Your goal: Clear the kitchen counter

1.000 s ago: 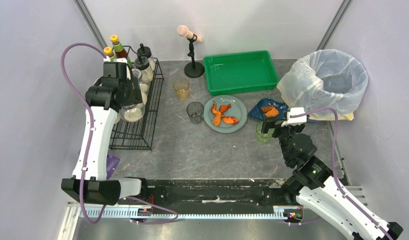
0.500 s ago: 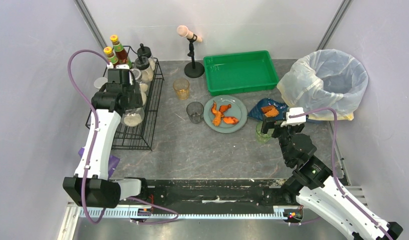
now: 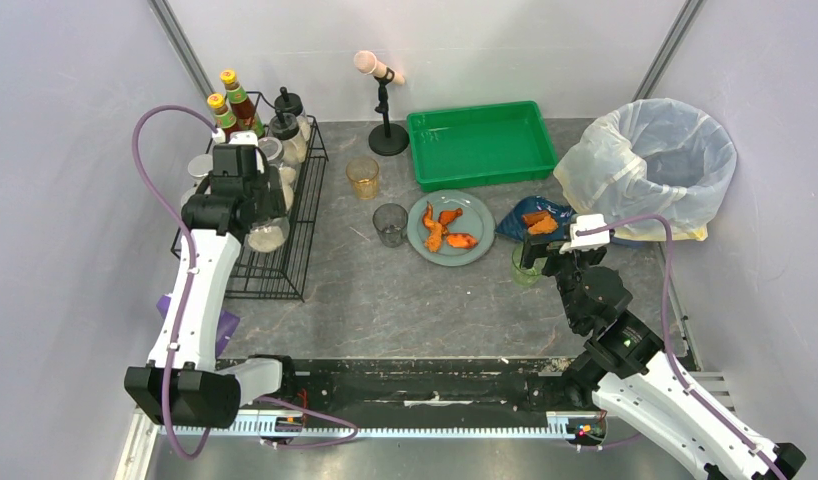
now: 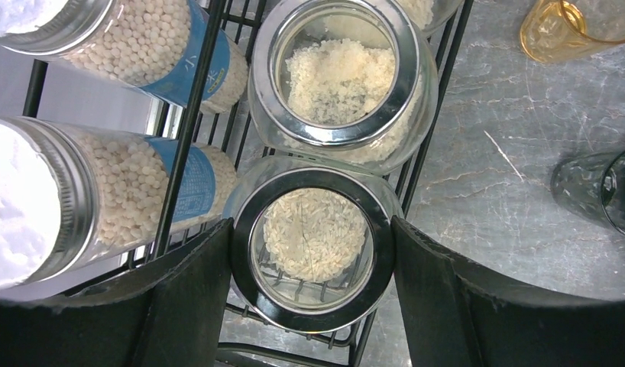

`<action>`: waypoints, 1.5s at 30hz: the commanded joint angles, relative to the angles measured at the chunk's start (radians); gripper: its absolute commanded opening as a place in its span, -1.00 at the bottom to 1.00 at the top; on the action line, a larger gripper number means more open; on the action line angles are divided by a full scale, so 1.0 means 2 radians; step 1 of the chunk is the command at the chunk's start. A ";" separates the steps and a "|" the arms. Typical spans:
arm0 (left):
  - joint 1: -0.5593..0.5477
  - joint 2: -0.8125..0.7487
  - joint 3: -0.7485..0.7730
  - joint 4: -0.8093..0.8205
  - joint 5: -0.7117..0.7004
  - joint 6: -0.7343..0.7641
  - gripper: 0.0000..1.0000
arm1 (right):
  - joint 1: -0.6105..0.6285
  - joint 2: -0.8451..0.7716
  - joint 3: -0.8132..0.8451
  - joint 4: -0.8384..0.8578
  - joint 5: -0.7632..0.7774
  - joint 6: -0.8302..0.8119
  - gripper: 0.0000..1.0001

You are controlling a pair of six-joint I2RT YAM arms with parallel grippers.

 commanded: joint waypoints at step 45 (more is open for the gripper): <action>-0.118 -0.069 0.033 0.061 0.212 -0.091 0.67 | -0.001 0.078 0.101 -0.136 -0.105 0.107 0.95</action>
